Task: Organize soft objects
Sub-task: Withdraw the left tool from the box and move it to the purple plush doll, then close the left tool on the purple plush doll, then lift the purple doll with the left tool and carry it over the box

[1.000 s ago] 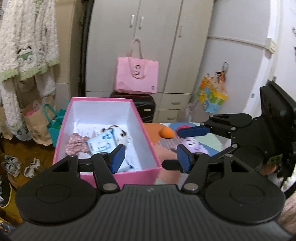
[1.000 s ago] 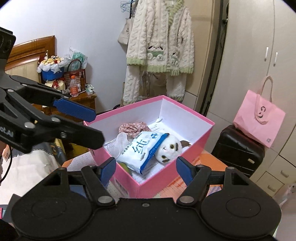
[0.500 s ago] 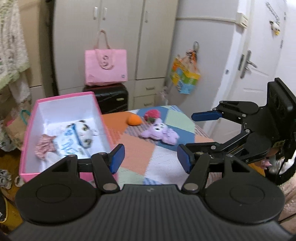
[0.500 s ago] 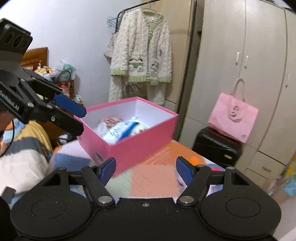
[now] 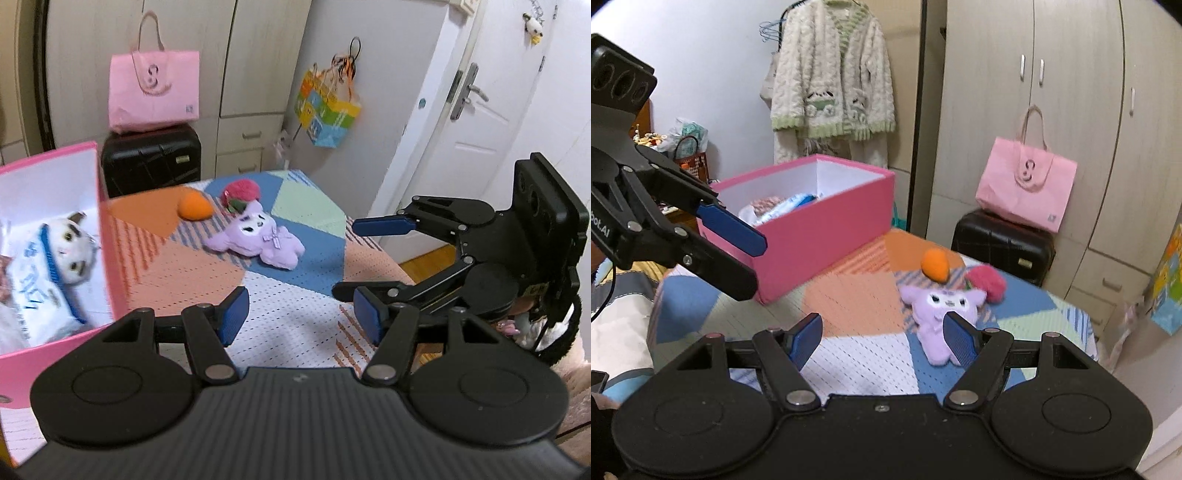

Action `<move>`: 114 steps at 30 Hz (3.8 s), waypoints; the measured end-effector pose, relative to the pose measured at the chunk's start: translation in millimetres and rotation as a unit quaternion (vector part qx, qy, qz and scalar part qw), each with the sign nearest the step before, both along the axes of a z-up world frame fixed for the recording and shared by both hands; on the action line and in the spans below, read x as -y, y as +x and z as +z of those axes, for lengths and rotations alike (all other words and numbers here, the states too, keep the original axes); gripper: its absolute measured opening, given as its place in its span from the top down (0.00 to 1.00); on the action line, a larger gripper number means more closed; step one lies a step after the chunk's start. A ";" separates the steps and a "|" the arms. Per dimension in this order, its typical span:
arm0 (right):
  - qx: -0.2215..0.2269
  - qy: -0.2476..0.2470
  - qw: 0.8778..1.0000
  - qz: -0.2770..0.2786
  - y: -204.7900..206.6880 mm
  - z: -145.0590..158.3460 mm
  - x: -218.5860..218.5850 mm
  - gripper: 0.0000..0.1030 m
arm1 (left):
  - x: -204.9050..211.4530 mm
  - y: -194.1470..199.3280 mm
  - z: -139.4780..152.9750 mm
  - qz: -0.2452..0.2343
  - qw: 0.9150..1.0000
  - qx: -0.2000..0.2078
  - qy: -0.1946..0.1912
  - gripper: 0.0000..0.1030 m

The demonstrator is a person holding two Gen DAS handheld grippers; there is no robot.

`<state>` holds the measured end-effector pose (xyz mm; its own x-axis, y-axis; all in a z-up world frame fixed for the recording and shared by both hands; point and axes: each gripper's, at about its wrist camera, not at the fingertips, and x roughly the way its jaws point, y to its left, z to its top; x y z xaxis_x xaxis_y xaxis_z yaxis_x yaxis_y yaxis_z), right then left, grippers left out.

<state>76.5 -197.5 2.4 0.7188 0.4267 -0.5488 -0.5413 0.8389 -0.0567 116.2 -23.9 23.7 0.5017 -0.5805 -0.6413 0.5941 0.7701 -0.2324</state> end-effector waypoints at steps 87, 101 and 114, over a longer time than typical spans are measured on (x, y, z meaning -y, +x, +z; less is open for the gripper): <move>-0.024 0.043 0.992 -0.113 29.7 -76.9 -9.2 0.44 | 60.3 40.8 -95.4 0.104 0.993 -0.030 -0.052 0.52; -0.024 0.035 0.995 -0.091 -3.6 -66.5 -21.6 0.44 | 47.1 6.0 -83.1 0.098 0.994 -0.034 -0.043 0.53; 0.019 -0.035 0.999 -0.006 -45.0 -39.5 -66.0 0.44 | 5.4 -37.1 -55.9 0.094 0.995 -0.028 -0.037 0.55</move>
<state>31.5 -131.5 -37.1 0.7449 0.3788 -0.5492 -0.5273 0.8386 -0.1369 79.1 -29.3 -32.2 0.5695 -0.5271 -0.6307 0.4264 0.8455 -0.3216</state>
